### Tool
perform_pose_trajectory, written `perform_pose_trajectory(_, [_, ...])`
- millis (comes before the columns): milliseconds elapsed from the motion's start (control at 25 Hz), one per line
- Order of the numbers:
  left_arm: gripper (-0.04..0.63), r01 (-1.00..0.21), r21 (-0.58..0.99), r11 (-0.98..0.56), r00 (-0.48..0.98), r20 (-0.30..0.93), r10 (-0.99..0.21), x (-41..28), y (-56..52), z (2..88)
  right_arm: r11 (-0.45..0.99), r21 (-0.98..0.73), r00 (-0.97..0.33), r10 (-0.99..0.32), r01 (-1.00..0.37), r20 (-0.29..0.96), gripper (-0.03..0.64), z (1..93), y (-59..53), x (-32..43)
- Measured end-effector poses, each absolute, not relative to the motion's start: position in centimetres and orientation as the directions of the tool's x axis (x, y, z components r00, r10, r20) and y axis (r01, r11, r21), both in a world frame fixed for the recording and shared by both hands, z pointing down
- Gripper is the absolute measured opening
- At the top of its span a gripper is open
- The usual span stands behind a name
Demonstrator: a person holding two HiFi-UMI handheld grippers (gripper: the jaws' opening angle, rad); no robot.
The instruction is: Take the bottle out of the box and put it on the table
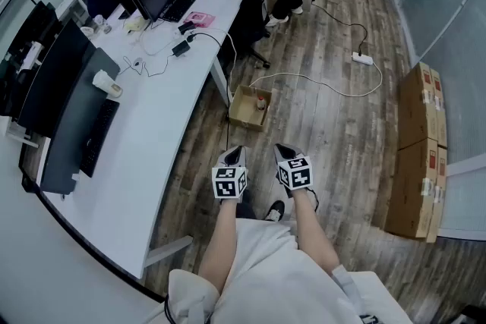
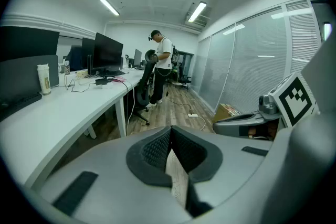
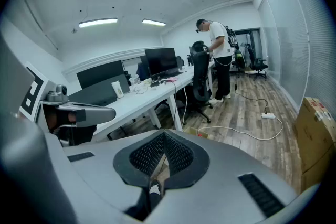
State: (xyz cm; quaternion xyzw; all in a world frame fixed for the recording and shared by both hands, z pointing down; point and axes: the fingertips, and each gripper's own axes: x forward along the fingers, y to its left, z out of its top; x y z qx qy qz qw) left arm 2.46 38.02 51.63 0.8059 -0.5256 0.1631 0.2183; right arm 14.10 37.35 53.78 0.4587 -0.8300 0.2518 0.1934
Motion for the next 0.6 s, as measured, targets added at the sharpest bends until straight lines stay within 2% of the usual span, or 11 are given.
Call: perform_pose_trajectory(600, [0.015,-0.918,0.175,-0.357,0.395,0.498,-0.772,4.1,35.9,52.2,0.444,-0.255,-0.508,-0.68,-0.859,0.529,0.038,53.8,34.6,16.7])
